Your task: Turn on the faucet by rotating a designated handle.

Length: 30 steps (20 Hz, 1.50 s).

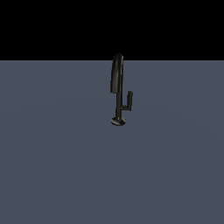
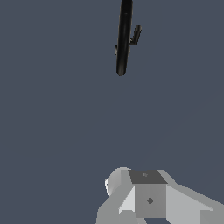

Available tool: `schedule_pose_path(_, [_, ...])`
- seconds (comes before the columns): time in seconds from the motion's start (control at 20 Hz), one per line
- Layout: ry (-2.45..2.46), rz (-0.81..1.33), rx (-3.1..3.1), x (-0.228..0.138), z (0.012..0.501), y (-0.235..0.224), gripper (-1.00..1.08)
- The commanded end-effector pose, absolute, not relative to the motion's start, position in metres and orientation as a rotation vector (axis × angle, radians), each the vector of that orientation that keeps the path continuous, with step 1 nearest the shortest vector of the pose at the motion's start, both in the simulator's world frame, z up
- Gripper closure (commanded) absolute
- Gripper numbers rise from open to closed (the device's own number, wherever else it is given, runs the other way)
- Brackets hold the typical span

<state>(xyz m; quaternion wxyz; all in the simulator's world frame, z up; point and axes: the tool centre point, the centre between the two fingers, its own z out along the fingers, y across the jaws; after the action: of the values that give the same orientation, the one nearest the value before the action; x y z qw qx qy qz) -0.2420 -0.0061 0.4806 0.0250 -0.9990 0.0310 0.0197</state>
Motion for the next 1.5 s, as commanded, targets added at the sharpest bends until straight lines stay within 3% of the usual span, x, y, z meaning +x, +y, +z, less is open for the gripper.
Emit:
schedule_pose_path(0.0, [0.122, 0.084, -3.072, -0.235, 0.480, -0.006, 1.08])
schedule_pose_path(1.45, [0.649, 0.547, -2.563, -0.072, 0.431, -0.020, 1.08])
